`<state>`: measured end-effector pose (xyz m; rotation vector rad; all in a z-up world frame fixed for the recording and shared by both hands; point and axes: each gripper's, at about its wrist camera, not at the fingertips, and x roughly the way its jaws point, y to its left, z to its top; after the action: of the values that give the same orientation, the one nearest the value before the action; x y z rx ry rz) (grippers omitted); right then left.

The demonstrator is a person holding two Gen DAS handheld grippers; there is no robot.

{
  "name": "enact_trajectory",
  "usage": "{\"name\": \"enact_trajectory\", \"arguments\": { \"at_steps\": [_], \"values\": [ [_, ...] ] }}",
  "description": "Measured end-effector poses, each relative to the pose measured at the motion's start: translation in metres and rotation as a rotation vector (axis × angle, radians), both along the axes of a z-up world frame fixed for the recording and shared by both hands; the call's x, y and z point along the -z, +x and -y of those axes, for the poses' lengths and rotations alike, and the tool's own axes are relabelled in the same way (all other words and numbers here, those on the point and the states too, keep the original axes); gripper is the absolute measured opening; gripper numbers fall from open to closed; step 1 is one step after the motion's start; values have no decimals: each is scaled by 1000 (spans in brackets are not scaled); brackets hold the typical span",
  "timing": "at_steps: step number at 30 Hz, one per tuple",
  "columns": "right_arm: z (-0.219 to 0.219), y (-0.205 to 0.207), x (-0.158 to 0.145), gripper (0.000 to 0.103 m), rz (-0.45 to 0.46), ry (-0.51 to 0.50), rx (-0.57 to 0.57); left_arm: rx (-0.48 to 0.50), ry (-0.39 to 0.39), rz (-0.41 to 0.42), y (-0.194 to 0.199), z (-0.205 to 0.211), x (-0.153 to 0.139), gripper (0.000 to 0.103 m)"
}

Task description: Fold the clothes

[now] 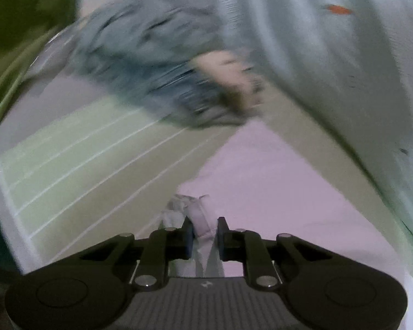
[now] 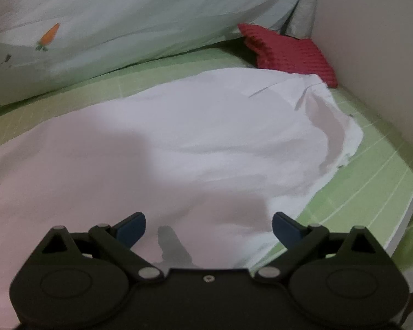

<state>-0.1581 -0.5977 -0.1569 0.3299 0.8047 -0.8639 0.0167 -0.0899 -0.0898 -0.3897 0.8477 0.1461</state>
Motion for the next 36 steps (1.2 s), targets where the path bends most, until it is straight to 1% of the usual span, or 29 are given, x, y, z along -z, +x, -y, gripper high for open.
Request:
{"name": "enact_trajectory", "arguments": {
  "at_steps": [2, 5, 8, 9, 11, 14, 16, 17, 21, 23, 25, 27, 28, 29, 31, 32, 36],
  "values": [
    [12, -7, -1, 100, 6, 5, 10, 59, 8, 36, 4, 29, -7, 17],
    [31, -18, 0, 100, 13, 11, 22, 170, 12, 69, 4, 81, -9, 17],
    [50, -31, 0, 100, 17, 11, 30, 300, 35, 61, -9, 134, -1, 17],
    [55, -34, 0, 100, 14, 11, 29, 343, 43, 52, -15, 151, 2, 17],
    [66, -40, 0, 100, 8, 10, 26, 422, 55, 4, -33, 179, 11, 17],
    [78, -49, 3, 100, -12, 11, 13, 482, 59, -98, -57, 205, 35, 17],
    [85, -54, 6, 100, -26, 12, 2, 489, 79, -139, -65, 215, 46, 17],
    [90, -56, 7, 100, -32, 13, -2, 476, 79, -150, -66, 216, 47, 17],
    [108, -58, 11, 100, -40, 23, -13, 415, 76, -156, -65, 214, 44, 19],
    [115, -56, 13, 100, -41, 30, -24, 396, 73, -155, -67, 214, 41, 23],
    [118, -52, 14, 100, -40, 29, -40, 386, 54, -151, -67, 212, 36, 32],
    [120, -47, 14, 100, -37, 26, -54, 374, 26, -130, -68, 212, 28, 36],
    [122, -45, 14, 100, -34, 29, -57, 368, 24, -113, -68, 213, 23, 40],
    [124, -42, 14, 100, -30, 31, -59, 361, 40, -100, -65, 214, 19, 43],
    [126, -37, 15, 100, -27, 38, -61, 352, 86, -84, -57, 217, 12, 60],
    [127, -34, 17, 100, -26, 43, -60, 354, 101, -80, -51, 218, 10, 62],
    [133, -22, 20, 101, -27, 54, -44, 336, 158, -86, -24, 218, 9, 63]
  ]
}}
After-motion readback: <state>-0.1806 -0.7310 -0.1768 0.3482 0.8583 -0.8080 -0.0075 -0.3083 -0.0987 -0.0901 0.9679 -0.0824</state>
